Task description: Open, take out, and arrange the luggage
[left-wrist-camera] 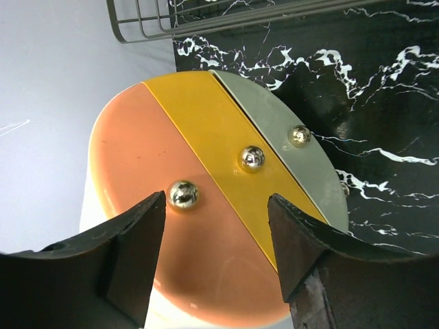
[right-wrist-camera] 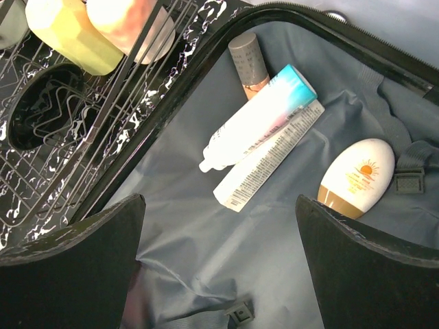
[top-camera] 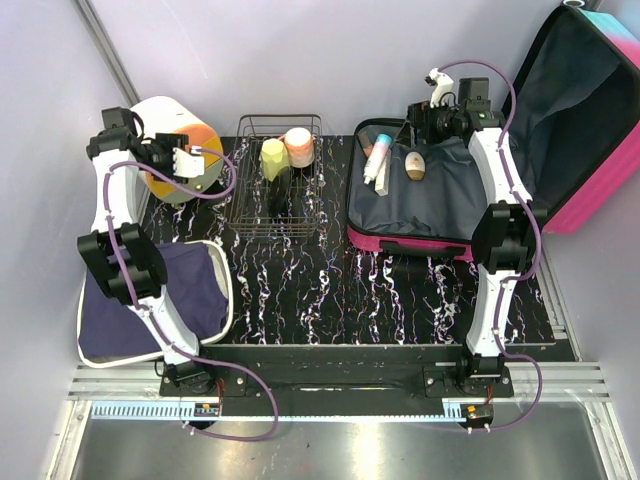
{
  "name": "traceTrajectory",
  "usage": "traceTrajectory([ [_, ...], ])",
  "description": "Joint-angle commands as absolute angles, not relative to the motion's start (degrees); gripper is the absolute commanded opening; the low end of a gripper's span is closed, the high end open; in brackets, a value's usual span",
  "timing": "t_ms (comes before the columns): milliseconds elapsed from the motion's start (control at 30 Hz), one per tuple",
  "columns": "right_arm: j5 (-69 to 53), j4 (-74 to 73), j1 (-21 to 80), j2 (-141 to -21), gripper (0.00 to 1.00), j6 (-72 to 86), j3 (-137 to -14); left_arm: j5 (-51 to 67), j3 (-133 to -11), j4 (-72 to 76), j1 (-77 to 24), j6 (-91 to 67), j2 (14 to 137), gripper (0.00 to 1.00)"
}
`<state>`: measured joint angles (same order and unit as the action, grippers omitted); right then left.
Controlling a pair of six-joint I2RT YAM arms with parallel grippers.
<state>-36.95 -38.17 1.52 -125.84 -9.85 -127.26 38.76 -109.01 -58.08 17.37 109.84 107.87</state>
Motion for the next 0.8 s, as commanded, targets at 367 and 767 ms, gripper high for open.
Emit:
traceTrajectory([
  [367,-36.83,-38.14,2.37,-123.66,1.00,-8.35,-127.26,41.75,-105.20,-37.97,17.84,120.93,114.52,0.46],
  [767,-35.51,-40.96,2.29,-124.54,1.00,-9.14,-129.37,40.78,-104.68,-39.20,15.91,126.04,115.84,0.32],
])
